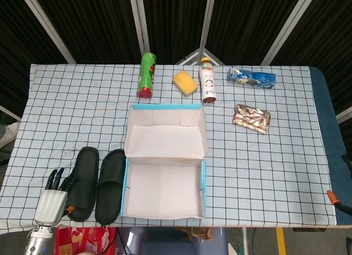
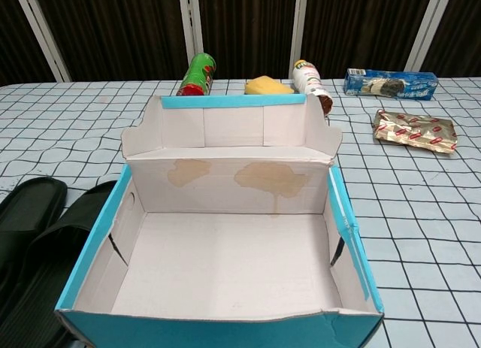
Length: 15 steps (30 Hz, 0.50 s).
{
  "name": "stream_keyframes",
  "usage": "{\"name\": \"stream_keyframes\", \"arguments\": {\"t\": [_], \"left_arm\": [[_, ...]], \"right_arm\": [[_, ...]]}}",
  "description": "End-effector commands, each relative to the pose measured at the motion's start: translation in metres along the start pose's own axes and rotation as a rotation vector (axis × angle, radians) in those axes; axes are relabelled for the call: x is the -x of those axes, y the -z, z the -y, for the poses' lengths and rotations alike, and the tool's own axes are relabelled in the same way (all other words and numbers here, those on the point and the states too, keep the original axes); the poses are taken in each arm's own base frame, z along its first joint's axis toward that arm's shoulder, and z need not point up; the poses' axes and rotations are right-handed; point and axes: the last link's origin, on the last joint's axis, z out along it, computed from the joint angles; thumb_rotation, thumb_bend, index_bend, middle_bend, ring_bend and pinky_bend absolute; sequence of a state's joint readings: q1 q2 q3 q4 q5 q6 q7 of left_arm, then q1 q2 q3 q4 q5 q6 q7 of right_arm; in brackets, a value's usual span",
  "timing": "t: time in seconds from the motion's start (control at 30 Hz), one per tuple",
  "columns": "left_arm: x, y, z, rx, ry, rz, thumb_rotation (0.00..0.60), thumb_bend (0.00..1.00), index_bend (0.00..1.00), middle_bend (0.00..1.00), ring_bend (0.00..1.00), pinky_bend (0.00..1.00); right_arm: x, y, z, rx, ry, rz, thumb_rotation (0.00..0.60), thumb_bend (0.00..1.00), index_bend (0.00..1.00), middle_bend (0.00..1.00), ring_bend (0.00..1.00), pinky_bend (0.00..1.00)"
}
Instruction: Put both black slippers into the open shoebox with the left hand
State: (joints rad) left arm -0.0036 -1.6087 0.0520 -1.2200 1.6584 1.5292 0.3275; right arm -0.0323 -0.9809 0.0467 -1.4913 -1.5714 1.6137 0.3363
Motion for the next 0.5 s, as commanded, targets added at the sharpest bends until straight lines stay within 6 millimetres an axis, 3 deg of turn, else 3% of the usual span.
{"name": "stream_keyframes", "arguments": {"t": [0.03,0.3,0.5], "left_arm": [[0.0,-0.001,0.001,-0.002,-0.001,-0.003,0.6,0.21,0.34,0.31,0.0,0.0],[-0.006,-0.006,0.007,-0.016,0.001,-0.035,0.6,0.33,0.47,0.4,0.0,0.0],[-0.041,-0.011,0.031,-0.065,0.002,-0.16,0.6,0.38,0.51,0.43,0.0,0.0]], "right_arm": [[0.0,0.0,0.0,0.0,0.001,0.002,0.6,0.31,0.09,0.1,0.13,0.04],[-0.001,0.001,0.001,-0.002,0.003,-0.003,0.6,0.31,0.09,0.1,0.13,0.04],[-0.001,0.001,0.002,-0.002,0.001,-0.004,0.6,0.31,0.09,0.1,0.13,0.04]]}}
